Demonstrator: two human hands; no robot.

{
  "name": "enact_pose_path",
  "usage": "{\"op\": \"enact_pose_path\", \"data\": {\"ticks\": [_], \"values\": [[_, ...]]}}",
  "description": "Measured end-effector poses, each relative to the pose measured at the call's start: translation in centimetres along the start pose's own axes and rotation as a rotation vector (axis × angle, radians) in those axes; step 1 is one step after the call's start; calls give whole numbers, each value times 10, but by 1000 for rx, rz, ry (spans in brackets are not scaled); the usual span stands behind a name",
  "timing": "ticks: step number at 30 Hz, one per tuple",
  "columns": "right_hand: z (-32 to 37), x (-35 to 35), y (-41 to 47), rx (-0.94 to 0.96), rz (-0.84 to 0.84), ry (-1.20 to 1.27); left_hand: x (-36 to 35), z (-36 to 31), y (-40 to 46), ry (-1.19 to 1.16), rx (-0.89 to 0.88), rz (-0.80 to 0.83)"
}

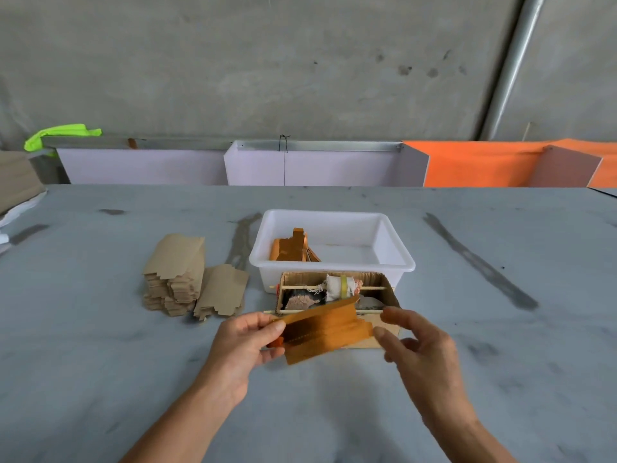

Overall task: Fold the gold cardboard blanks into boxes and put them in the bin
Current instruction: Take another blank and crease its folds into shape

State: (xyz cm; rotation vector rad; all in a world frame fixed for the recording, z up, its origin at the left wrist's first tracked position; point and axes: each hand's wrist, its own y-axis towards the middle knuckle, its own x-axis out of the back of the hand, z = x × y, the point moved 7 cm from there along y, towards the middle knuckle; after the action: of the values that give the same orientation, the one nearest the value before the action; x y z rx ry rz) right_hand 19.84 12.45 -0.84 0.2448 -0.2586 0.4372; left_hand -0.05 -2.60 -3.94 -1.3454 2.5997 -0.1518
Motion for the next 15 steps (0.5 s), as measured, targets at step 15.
{"op": "enact_pose_path", "data": {"ticks": [15], "values": [[-3, -25, 11, -315, 162, 226, -22, -23, -8, 20, -156, -25]]}}
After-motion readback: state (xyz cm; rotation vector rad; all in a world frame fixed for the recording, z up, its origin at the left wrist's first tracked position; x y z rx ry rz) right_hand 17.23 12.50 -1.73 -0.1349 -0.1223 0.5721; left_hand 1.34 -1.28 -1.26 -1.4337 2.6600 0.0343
